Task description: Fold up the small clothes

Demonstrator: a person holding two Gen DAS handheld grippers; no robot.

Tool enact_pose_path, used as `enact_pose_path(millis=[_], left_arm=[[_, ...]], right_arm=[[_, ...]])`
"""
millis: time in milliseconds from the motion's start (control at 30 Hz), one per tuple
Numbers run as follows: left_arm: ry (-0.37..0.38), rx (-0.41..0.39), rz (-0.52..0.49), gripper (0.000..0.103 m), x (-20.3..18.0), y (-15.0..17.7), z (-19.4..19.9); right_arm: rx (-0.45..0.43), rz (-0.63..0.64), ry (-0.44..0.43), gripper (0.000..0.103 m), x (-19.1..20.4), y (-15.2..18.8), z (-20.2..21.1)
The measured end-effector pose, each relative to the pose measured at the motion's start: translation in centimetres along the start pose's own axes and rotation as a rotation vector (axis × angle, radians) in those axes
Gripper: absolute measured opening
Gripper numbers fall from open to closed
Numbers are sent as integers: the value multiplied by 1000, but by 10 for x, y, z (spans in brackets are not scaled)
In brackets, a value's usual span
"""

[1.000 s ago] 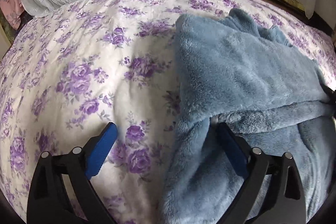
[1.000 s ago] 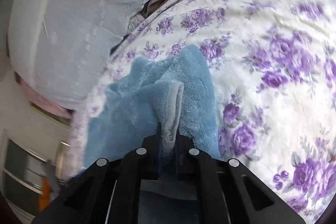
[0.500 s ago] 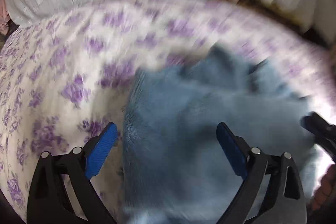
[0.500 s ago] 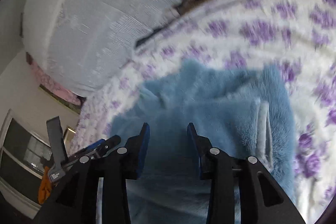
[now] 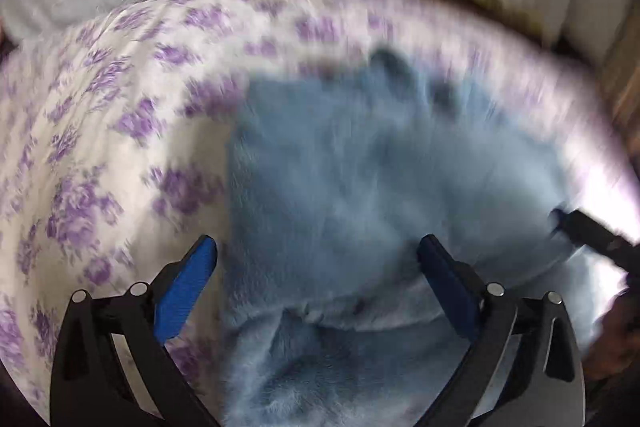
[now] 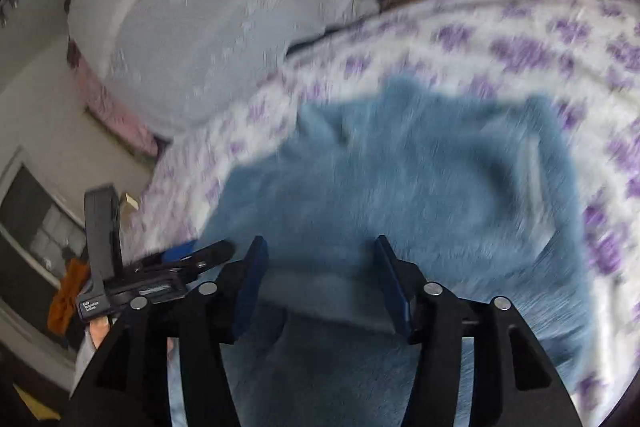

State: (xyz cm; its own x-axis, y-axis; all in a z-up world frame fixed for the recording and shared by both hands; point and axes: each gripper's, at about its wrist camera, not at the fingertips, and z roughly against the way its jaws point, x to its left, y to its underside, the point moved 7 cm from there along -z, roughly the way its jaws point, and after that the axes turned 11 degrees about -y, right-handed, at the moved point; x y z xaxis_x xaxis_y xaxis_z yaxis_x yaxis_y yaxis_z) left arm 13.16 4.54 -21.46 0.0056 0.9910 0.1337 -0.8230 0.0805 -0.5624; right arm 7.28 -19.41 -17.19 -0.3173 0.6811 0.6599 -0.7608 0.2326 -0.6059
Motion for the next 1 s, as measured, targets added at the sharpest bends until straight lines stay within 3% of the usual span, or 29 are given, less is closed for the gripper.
enact_pose_path(millis=[33,133,200,300,433,467,500,533,567,600,633,700,800,867,933,1000], left_arm=[[-3,2,-11,99,-4,8,-9],[86,52,119,99,14,7,2],[110,-21,161,98,22,-3,26],[60,-93,113,98,15,-24,40],[-54,-48,54,99,-2,-61,10],[-85,-9,61,99,0,-67,-11],[-126,45,72,99,6,-66,-34],[-116,100,95,99,14,-63,-54],[-31,140,149,99,17,-58,-70],[16,97,225,99,29,-59,-66],[26,109,237,99,33,-56,-65],[23,114,253,98,38,-49,-54],[24,17,221,98,43,-36,-22],[-47,21,149,99,47,-18,-32],[42,47,207,99,54,-11,-38],[70,71,252,98,60,-4,-28]], right_arm=[[21,5,13,55,-6,9,-7],[-12,-38,7,51,-7,11,14],[-54,-7,24,54,3,6,30],[-94,46,47,55,11,-12,38],[-140,-56,114,55,-26,-49,25],[-136,-77,139,53,-40,-53,19],[-129,-106,156,38,-57,-55,13],[-145,-159,133,27,-79,-52,11],[-165,-198,114,11,-88,-52,11],[-180,-235,97,12,-93,-50,15],[-195,-272,65,15,-91,-47,26],[-226,-236,82,50,-79,-44,42],[-240,-113,94,62,-49,-33,61],[-162,-87,103,65,-52,-18,48],[-141,-96,88,65,-62,-12,35],[-162,-94,108,64,-55,-14,45]])
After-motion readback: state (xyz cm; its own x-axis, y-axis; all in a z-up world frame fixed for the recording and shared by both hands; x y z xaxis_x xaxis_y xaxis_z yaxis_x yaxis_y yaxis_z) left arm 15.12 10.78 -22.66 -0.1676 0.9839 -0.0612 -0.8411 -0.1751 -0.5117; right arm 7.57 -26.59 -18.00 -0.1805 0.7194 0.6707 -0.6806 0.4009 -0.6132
